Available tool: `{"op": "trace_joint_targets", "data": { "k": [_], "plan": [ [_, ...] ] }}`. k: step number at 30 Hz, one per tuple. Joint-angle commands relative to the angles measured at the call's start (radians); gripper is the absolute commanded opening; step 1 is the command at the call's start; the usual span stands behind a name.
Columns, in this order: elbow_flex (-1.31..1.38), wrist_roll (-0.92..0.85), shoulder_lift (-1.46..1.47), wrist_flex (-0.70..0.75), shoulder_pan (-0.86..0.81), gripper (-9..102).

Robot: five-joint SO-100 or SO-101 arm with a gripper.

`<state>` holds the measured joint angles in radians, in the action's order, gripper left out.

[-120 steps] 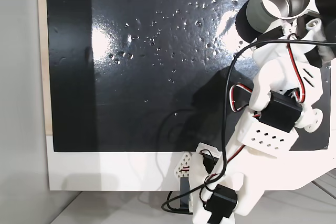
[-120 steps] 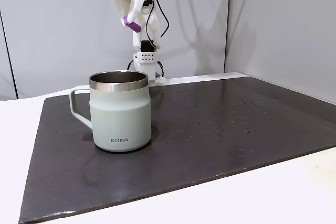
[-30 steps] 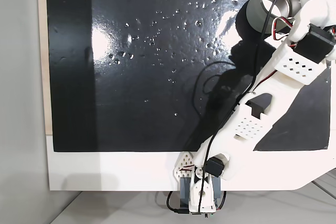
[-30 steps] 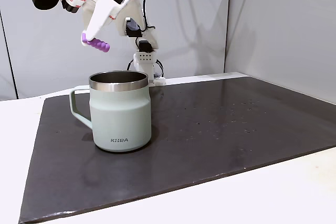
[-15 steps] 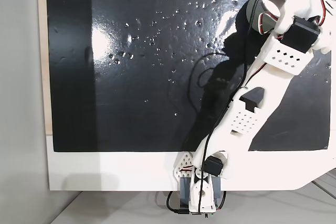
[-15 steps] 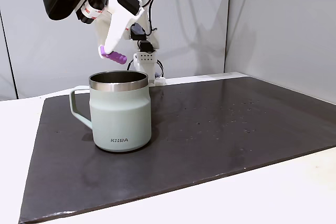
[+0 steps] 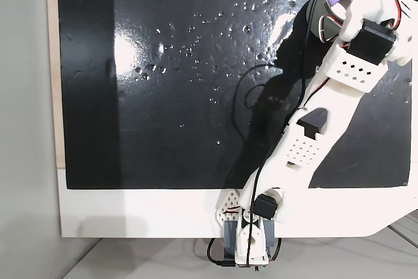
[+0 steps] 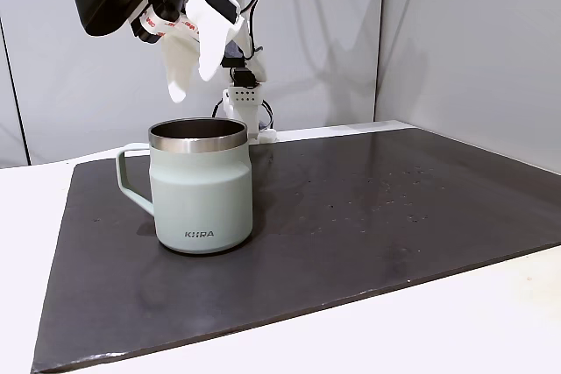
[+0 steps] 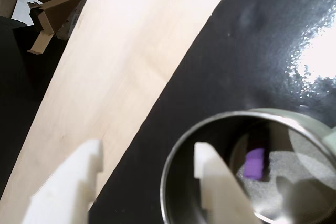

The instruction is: Grasp a pengrip and put it in the cup.

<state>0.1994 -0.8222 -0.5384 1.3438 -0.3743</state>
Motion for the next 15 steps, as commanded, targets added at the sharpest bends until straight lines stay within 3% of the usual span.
{"op": "trace_joint_targets", "data": {
  "k": [1, 15],
  "plan": [
    [0.067, -0.014, -0.025, 0.009, 0.008, 25],
    [0.067, -0.023, -0.035, 0.011, 0.008, 25]
  ]
}}
